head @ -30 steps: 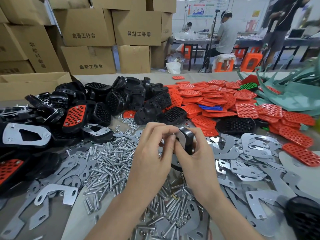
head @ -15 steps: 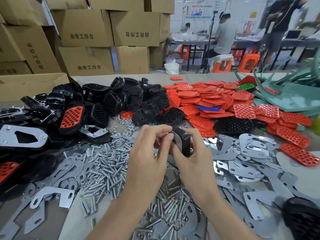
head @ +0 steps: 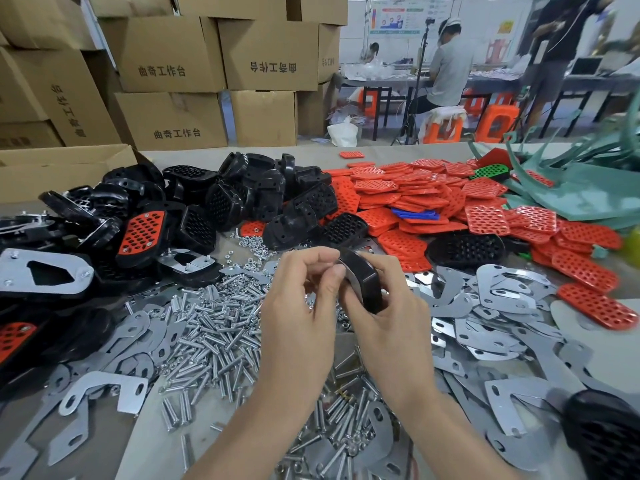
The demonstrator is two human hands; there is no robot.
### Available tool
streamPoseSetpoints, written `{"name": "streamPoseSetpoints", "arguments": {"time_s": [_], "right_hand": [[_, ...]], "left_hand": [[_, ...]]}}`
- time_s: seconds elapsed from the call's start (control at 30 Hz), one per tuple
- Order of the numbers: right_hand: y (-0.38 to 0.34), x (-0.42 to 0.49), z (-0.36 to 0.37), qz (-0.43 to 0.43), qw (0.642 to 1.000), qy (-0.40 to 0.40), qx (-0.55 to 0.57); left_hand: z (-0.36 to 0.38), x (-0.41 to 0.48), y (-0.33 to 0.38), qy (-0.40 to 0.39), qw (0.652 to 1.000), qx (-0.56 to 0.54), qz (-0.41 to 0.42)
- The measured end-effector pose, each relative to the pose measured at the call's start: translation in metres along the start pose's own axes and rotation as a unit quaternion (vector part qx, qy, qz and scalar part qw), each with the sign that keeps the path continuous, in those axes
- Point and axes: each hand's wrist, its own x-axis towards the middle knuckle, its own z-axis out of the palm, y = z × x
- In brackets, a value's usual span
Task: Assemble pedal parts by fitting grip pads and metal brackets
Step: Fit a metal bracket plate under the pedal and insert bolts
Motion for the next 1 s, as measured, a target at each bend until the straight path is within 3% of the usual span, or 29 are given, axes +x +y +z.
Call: {"name": "streamPoseSetpoints", "arguments": {"time_s": [0.13,0.4,0.73,1.0], "right_hand": [[0.0,0.0,0.001,-0.002,1.0,0.009,0.014],[0.004,0.002,0.001,0.014,0.999,0.025,0.046],[0.002,0.003,-0.002,-0.001,0.999,0.019,0.035],[0.002,0.005,-0.007,-0.024,0.998,0.025,-0.049]], "left_hand": [[-0.001,0.001,-0.004,-0.005,0.997,0.041,0.072],[-0.002,0.001,-0.004,-0.008,0.999,0.021,-0.025],[-0.005,0.002,-0.003,-0.043,0.992,0.121,0.021],[-0.005,0.01,0.0,-0.09,0.979,-0.081,-0.161]]}}
